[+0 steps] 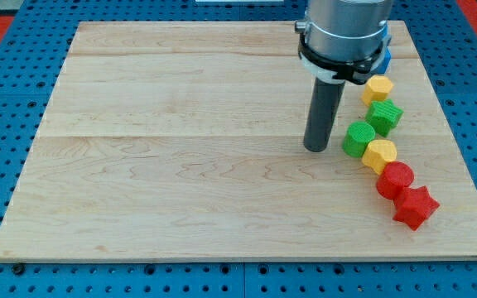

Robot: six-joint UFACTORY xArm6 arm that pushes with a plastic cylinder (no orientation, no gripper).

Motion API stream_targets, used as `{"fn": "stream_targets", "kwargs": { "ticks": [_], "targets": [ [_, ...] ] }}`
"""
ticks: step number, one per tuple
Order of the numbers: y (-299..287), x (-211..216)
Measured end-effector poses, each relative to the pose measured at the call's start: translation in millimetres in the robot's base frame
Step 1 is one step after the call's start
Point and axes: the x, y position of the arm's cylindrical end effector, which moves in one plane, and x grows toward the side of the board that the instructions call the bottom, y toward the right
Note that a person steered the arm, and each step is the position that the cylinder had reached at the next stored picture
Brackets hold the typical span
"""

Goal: Slightly push the red star to the left

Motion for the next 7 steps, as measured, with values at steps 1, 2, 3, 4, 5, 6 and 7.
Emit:
{"fn": "stream_targets", "kwargs": {
  "ticks": [1,2,3,4,5,6,7],
  "targets": [
    [25.0,0.0],
    [26.4,0.0],
    [34.3,0.0],
    [34.3,0.0],
    [44.6,0.0],
    [47.0,0.0],
    [49.4,0.0]
  ]
}}
